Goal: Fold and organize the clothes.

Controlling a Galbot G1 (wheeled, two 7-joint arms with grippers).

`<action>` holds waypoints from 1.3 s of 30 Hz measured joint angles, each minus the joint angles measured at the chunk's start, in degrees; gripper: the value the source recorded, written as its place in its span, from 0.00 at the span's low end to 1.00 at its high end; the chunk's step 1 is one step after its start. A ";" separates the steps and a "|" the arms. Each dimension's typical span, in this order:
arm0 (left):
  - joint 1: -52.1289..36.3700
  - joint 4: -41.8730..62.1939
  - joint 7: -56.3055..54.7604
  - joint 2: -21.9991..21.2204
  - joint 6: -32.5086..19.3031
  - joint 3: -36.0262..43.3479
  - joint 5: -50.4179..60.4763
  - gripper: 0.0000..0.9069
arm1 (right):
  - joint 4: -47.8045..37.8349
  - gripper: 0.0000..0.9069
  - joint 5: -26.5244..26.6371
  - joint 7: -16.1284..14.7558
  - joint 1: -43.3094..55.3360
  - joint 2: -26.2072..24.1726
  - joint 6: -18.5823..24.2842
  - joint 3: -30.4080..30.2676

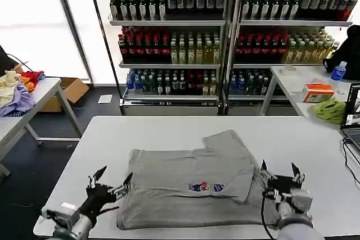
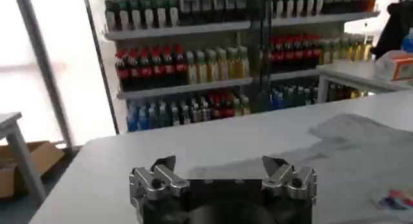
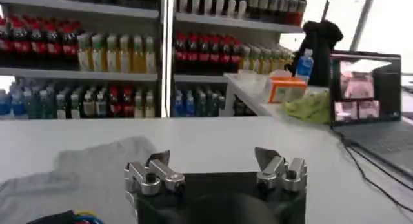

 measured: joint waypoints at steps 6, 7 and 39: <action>-10.38 8.57 2.07 2.69 -0.18 1.98 -1.62 1.00 | -9.71 1.00 -0.67 -8.68 10.66 -3.23 0.07 -1.98; -11.89 9.94 2.26 2.86 -0.15 2.42 -1.88 1.00 | -11.30 1.00 -0.90 -10.06 12.36 -3.61 -0.02 -2.39; -31.97 30.38 3.97 2.18 6.05 13.53 -6.18 1.00 | -43.77 1.00 -2.89 -20.91 38.76 -0.17 -0.48 -15.35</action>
